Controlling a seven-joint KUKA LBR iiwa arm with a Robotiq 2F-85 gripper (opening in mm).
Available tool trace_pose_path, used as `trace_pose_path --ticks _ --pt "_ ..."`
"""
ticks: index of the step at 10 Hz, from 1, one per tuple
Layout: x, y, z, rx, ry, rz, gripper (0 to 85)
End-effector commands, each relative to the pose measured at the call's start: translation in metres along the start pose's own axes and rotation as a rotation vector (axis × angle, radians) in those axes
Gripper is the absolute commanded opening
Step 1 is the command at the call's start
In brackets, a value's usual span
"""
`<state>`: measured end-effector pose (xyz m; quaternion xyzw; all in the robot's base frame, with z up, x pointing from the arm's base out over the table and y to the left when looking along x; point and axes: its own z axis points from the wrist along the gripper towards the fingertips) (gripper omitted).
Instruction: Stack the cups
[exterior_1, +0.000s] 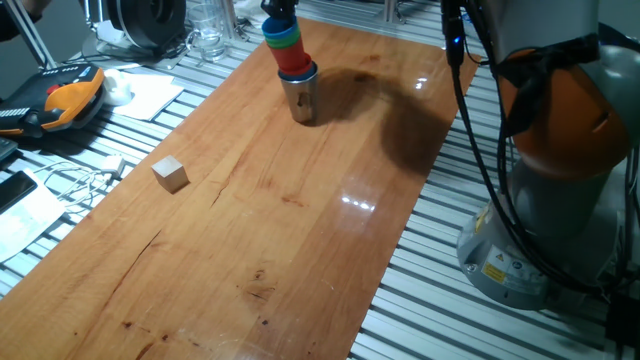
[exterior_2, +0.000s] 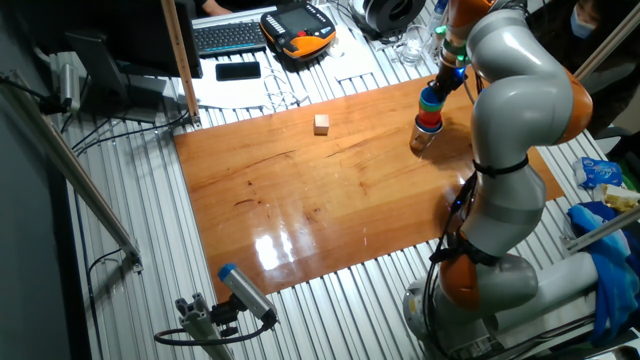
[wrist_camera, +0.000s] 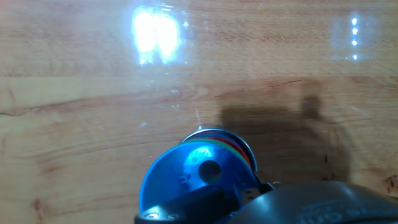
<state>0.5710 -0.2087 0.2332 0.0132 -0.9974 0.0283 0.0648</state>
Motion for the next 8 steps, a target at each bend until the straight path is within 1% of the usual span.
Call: trace_pose_path --ticks 1,3,4,6,7,8 --pt "0.0000 0.0001 -0.0002 0.003 -0.004 0.006 17.0" --pt "0.0002 0.0000 -0.0005 0.018 -0.008 0.020 17.0" --pt "0.0005 0.0001 -0.0009 0.020 -0.011 0.025 34.0" --pt "0.0004 0.0000 -0.0028 0.028 -0.012 0.029 34.0" --pt "-0.0005 0.0017 -0.0041 0.028 -0.011 0.032 34.0" --pt "-0.0034 0.0068 -0.0076 0.031 -0.010 0.041 34.0"
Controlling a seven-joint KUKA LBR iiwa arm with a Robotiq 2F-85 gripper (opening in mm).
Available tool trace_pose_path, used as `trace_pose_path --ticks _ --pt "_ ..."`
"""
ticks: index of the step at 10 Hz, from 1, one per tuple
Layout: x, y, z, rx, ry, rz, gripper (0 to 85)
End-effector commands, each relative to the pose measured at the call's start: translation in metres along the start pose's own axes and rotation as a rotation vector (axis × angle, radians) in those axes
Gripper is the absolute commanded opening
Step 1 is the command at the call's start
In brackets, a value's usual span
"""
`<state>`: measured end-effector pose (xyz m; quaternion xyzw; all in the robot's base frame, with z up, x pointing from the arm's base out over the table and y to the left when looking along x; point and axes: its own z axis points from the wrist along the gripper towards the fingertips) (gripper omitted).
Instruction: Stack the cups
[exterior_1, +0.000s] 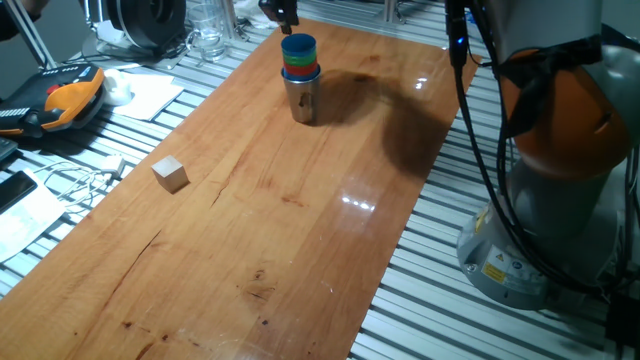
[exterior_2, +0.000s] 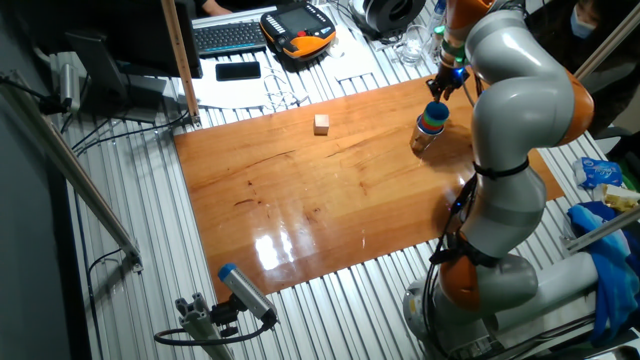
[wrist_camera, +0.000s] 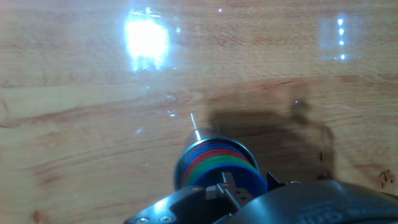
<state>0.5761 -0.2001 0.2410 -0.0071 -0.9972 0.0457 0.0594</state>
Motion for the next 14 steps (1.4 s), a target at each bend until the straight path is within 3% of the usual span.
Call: trace_pose_path --ticks 1,2,3,4,6,8,10,14 --pt "-0.004 0.007 -0.007 0.001 0.001 0.011 34.0" --pt "-0.009 0.018 -0.015 -0.002 0.009 0.027 34.0" --pt "-0.013 0.031 -0.022 -0.028 0.027 0.051 17.0" --pt "-0.016 0.046 -0.027 -0.034 0.035 0.072 0.0" --pt "-0.017 0.073 -0.031 -0.040 0.036 0.117 0.0" --pt "-0.013 0.100 -0.025 -0.068 0.010 0.174 0.0" --pt "-0.004 0.129 -0.015 -0.056 -0.035 0.225 0.0" --pt "-0.003 0.143 -0.011 -0.080 -0.047 0.225 0.0"
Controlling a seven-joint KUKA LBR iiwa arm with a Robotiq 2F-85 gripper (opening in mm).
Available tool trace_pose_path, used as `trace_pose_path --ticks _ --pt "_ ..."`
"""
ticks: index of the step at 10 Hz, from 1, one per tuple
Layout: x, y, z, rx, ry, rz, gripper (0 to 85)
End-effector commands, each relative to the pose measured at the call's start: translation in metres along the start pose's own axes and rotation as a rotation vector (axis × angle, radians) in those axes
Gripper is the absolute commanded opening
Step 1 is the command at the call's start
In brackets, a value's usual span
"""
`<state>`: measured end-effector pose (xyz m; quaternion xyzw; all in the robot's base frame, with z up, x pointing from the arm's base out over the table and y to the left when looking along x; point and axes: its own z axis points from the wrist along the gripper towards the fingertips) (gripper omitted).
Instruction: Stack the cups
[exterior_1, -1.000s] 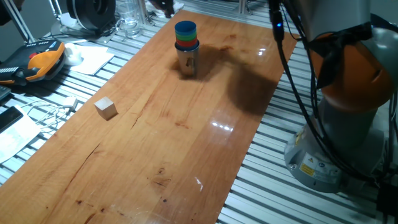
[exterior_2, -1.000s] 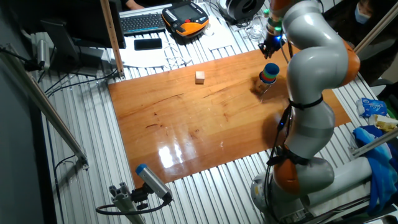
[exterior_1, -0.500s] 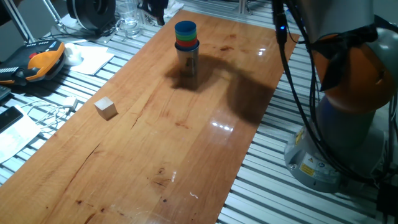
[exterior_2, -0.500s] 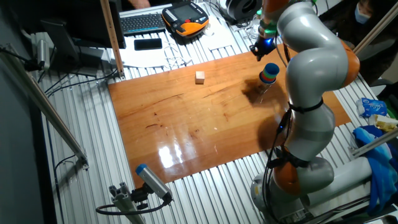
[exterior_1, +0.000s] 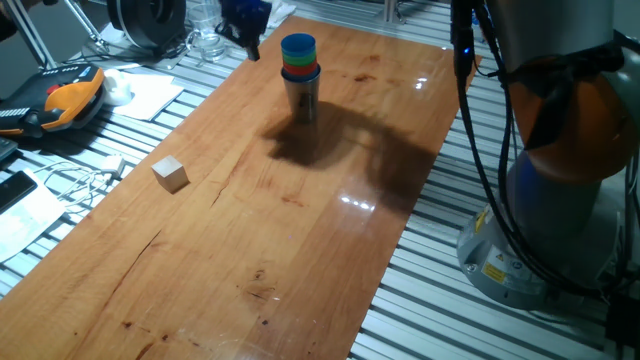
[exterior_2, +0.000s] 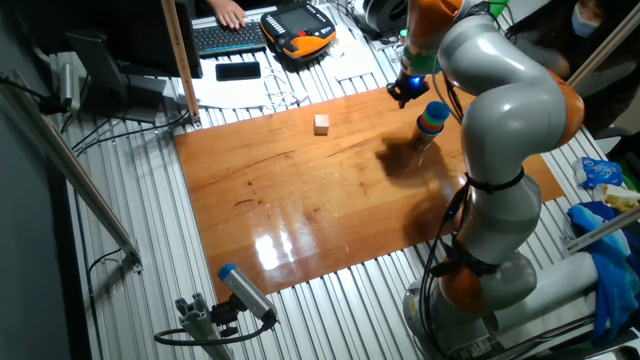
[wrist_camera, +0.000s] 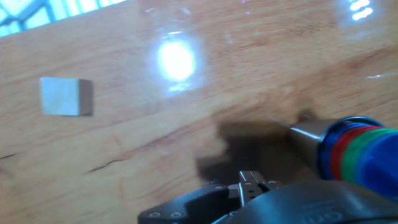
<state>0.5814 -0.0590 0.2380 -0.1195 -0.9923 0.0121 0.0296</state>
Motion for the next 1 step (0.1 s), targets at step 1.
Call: trace_pose_path --ticks 1 --pt "0.0007 0.0020 0.0000 0.000 -0.001 -0.005 0.0"
